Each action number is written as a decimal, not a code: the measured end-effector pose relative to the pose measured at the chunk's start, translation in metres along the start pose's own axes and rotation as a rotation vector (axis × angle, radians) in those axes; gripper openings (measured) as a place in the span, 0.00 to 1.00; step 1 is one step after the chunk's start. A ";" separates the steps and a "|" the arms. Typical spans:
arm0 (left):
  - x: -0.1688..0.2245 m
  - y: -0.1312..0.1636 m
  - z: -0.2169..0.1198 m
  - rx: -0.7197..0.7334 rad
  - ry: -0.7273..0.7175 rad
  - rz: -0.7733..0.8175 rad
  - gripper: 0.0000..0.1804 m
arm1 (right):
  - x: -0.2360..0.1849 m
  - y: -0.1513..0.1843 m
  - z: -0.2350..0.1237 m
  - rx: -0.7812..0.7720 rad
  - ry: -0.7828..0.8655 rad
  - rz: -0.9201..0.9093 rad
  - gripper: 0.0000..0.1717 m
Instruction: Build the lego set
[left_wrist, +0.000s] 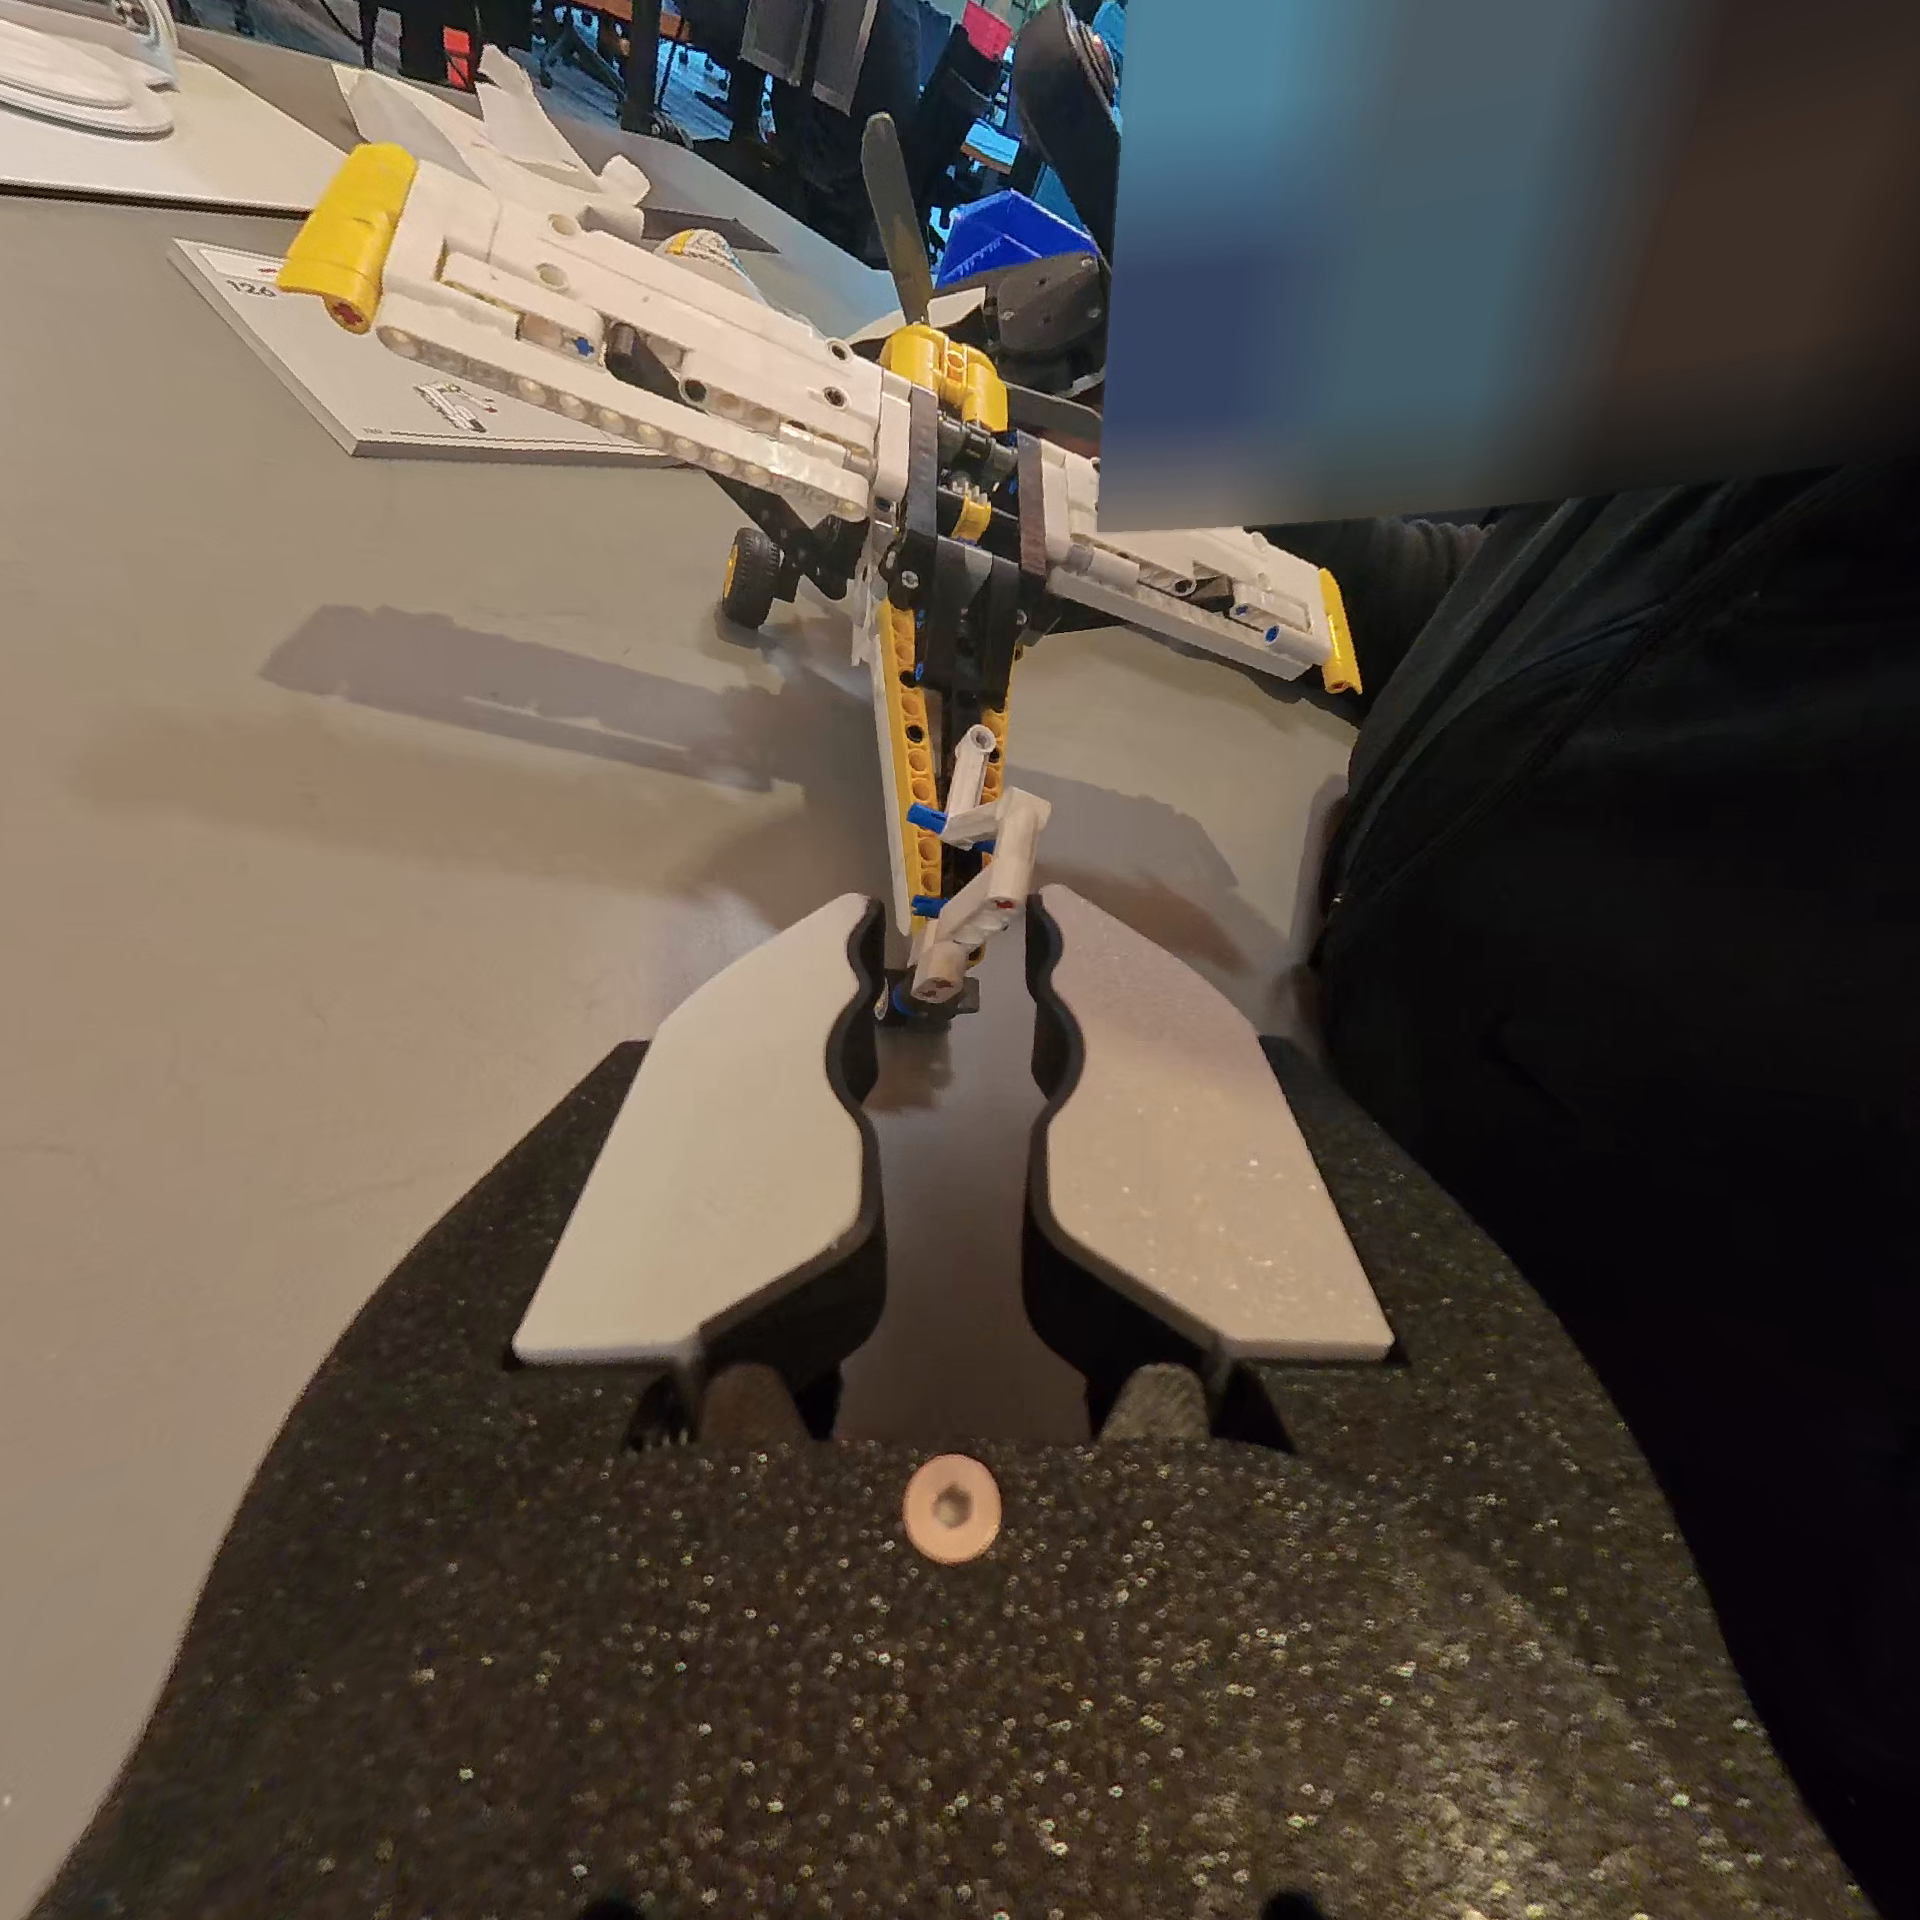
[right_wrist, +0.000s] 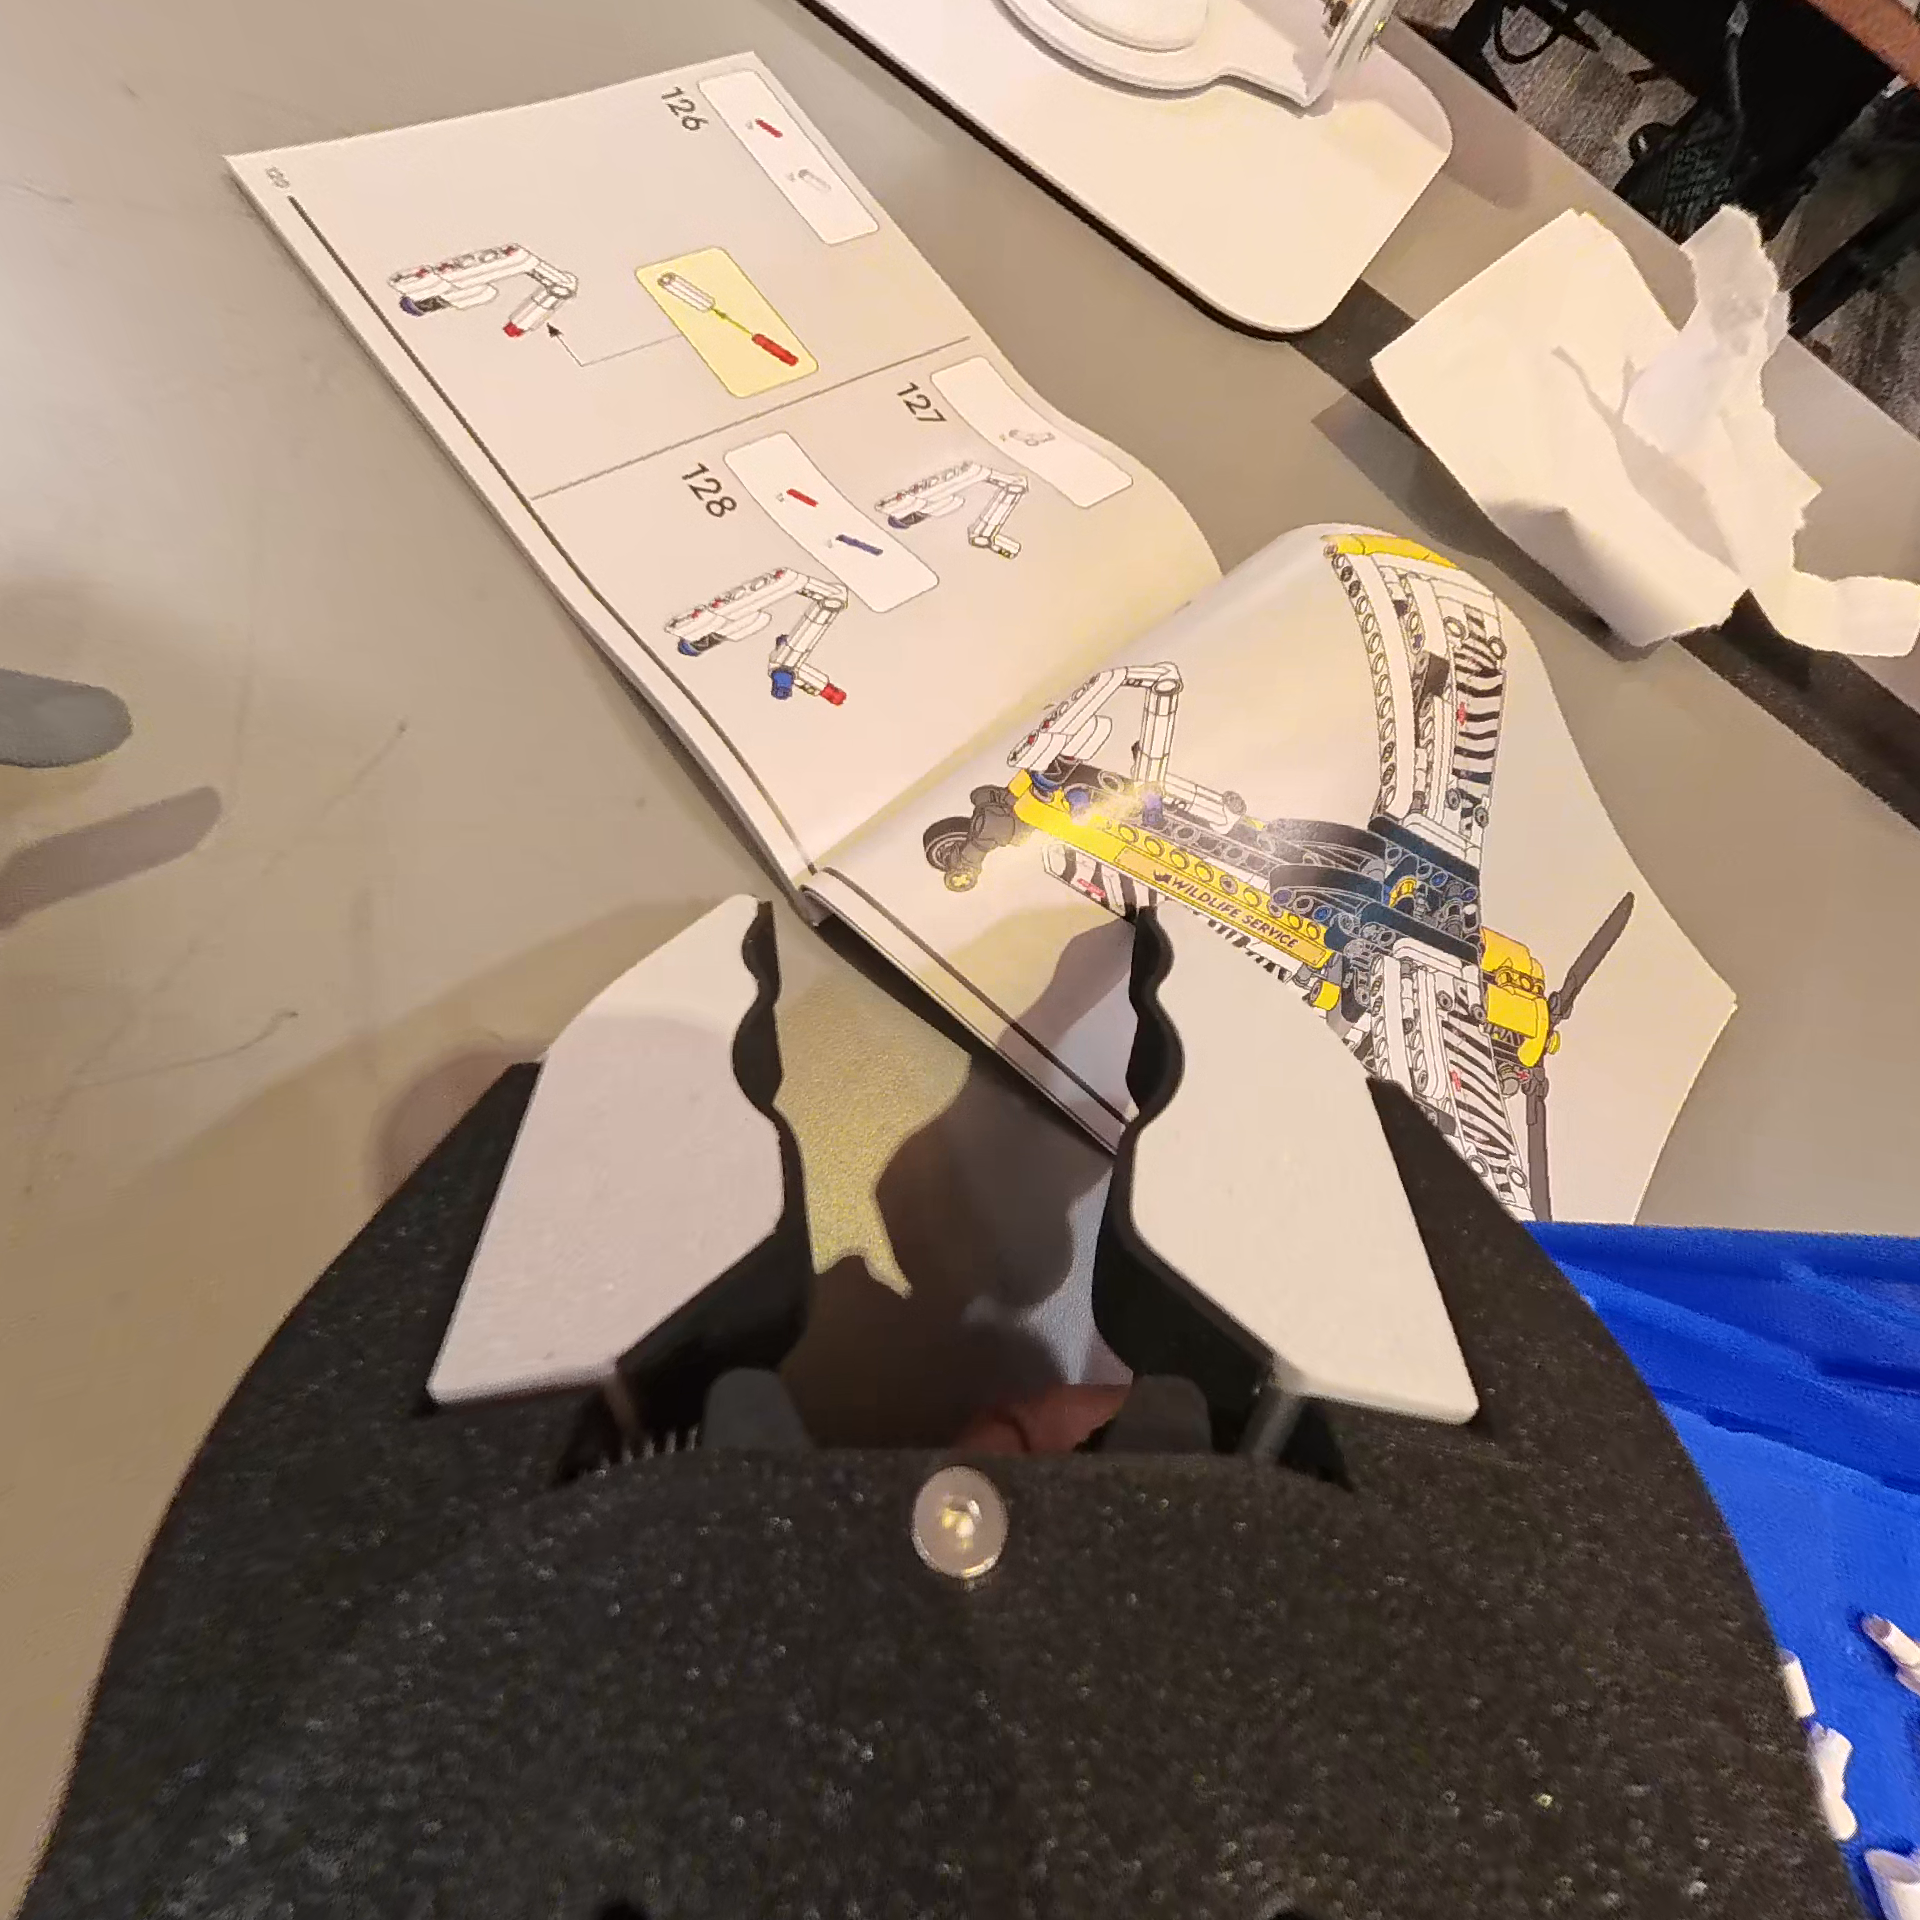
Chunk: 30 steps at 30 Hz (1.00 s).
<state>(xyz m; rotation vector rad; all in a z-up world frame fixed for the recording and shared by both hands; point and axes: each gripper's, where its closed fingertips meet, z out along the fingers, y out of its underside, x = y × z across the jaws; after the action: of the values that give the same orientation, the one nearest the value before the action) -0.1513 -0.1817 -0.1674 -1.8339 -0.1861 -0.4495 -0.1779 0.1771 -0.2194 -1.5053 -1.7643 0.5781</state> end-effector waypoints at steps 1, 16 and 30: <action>0.000 0.000 0.000 -0.001 0.000 -0.001 0.14 | 0.000 0.000 0.000 0.001 0.000 0.000 0.38; -0.001 0.001 0.002 -0.012 -0.003 -0.003 0.15 | 0.000 0.000 0.000 0.005 0.000 -0.004 0.38; 0.008 0.016 0.009 -0.083 -0.158 0.137 0.15 | 0.000 -0.002 -0.002 0.026 0.011 -0.027 0.38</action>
<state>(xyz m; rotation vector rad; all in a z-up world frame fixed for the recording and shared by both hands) -0.1367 -0.1788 -0.1805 -1.9511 -0.1503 -0.2197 -0.1775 0.1762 -0.2173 -1.4622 -1.7596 0.5756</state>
